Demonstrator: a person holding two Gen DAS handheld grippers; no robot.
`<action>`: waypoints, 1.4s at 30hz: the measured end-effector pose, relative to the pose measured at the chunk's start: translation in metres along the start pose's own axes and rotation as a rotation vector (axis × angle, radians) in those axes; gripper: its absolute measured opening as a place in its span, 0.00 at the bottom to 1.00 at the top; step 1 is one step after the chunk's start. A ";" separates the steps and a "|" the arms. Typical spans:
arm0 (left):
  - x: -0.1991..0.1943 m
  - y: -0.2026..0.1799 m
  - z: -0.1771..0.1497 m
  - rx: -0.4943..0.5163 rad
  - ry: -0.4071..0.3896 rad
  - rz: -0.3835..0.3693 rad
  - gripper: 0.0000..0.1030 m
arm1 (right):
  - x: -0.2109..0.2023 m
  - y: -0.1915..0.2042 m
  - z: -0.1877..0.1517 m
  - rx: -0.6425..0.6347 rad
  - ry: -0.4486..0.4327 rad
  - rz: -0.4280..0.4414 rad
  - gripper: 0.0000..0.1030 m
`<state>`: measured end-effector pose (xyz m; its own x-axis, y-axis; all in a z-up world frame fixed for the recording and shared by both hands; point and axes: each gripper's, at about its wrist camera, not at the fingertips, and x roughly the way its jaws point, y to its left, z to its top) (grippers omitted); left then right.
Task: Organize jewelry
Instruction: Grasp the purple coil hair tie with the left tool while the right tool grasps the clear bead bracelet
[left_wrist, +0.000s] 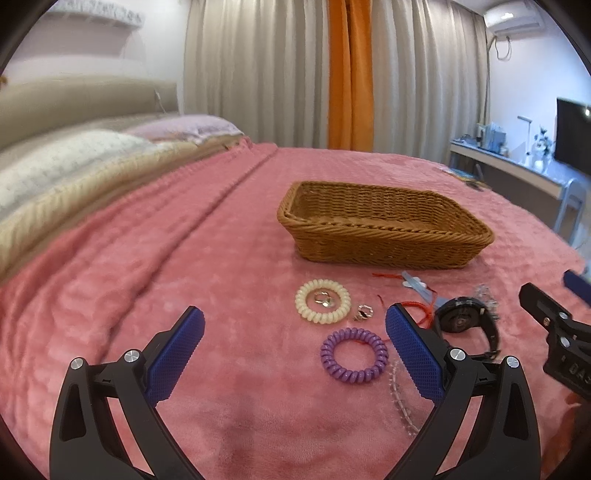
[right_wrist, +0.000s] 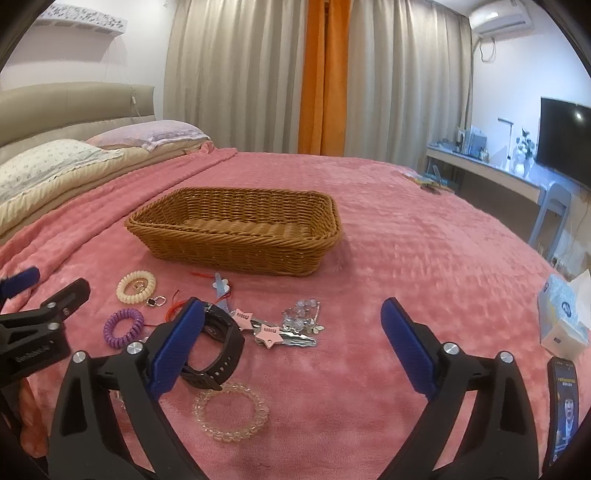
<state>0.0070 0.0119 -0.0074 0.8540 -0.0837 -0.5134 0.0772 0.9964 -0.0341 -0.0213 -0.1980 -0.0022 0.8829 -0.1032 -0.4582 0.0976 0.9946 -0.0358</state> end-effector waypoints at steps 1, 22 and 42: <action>0.002 0.006 0.002 -0.024 0.026 -0.037 0.92 | 0.002 -0.005 0.002 0.015 0.016 0.007 0.82; 0.069 0.023 0.001 -0.111 0.442 -0.323 0.33 | 0.033 -0.014 -0.029 0.036 0.406 0.184 0.32; 0.041 -0.008 -0.002 0.019 0.330 -0.223 0.08 | 0.022 0.010 -0.030 -0.092 0.368 0.129 0.08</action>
<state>0.0407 0.0001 -0.0296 0.6041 -0.2874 -0.7433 0.2547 0.9534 -0.1616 -0.0147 -0.1902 -0.0396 0.6598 0.0174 -0.7513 -0.0592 0.9978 -0.0290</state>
